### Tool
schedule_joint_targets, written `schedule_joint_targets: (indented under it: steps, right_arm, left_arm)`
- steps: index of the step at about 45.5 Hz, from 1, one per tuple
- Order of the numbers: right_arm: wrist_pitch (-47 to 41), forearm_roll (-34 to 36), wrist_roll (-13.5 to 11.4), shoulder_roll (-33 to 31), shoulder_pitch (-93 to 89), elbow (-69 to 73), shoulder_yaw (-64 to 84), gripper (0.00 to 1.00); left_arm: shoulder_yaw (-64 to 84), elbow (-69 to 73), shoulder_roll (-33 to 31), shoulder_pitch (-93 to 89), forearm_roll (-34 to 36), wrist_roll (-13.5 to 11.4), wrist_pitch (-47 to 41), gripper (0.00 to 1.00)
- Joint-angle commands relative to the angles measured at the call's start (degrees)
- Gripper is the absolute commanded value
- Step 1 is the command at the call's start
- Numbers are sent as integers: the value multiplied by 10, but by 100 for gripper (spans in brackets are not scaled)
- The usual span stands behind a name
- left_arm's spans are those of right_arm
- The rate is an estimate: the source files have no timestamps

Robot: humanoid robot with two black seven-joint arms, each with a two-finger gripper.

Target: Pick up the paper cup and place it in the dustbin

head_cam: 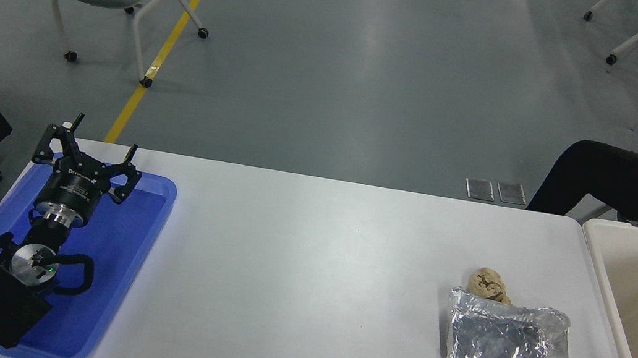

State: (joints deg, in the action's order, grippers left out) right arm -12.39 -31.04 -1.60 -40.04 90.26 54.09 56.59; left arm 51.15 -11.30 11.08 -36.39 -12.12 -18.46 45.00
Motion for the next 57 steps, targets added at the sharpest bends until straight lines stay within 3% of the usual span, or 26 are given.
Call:
schedule_joint_targets:
  steps: [1,11,24,41,57]
  right_arm:
    - [-39,-16,0,48,193,181,147,100]
    - [-168,4,-3,85,303,293,161,100]
    - [-291,123,-5,128,410,378,182,100]
    - [-305,208,-4,188,478,395,175,100]
    - [-305,208,-4,185,482,395,173,100]
  left_arm:
    - [0,0,0,0,0,0,0,100]
    - [0,1,1,1,0,0,0,100]
    - [0,0,2,1,0,-1,0,100]
    - [0,1,3,2,0,-1,0,100]
    - [0,1,3,2,0,-1,0,100]
